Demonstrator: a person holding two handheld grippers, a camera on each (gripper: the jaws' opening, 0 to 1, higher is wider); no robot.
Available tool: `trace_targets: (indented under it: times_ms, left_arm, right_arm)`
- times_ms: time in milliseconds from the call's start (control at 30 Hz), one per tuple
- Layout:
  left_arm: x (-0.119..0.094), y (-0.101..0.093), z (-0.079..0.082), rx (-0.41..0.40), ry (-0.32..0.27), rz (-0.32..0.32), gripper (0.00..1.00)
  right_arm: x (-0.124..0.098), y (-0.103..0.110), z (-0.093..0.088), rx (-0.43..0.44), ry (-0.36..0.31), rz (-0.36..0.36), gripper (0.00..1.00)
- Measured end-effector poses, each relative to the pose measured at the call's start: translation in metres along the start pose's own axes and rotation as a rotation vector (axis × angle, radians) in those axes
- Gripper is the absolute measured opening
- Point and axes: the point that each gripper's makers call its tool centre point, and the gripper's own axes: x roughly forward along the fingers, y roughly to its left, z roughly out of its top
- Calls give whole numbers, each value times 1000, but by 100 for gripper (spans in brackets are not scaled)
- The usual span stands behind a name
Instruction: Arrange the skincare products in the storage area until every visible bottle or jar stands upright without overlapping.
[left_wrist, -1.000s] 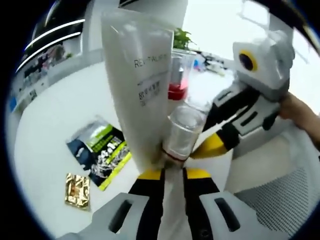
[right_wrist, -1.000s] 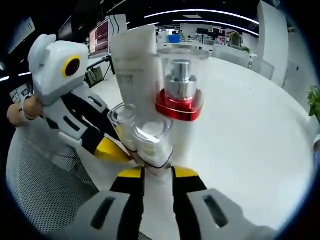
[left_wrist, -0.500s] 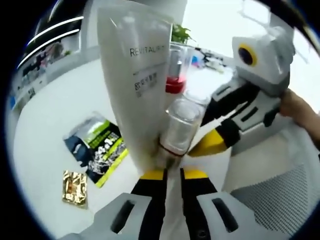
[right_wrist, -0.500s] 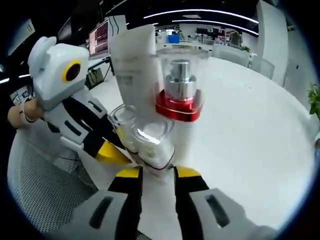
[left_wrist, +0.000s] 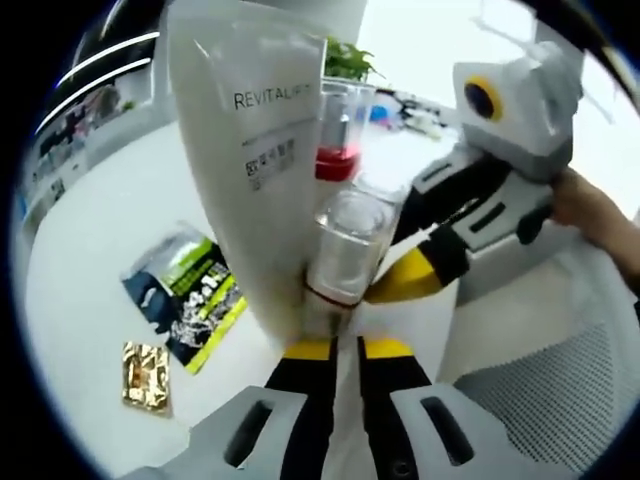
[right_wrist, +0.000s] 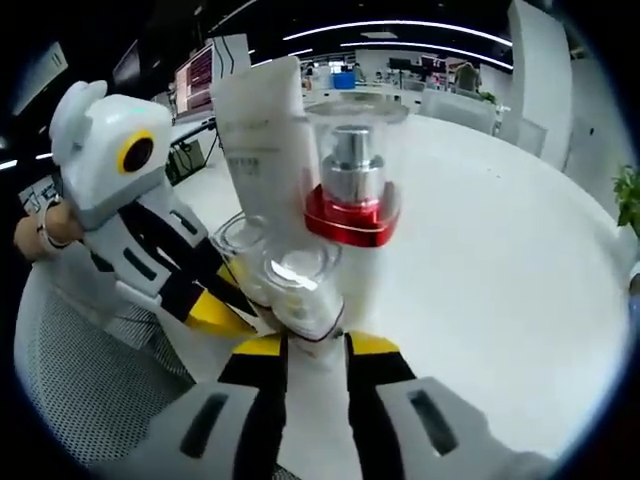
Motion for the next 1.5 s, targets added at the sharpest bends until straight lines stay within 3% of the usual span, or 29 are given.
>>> trace_targets:
  times_ms: [1500]
  left_arm:
    - [-2, -2, -2, 3, 7, 1, 3]
  right_arm:
    - [-2, 2, -5, -29, 20, 3, 18]
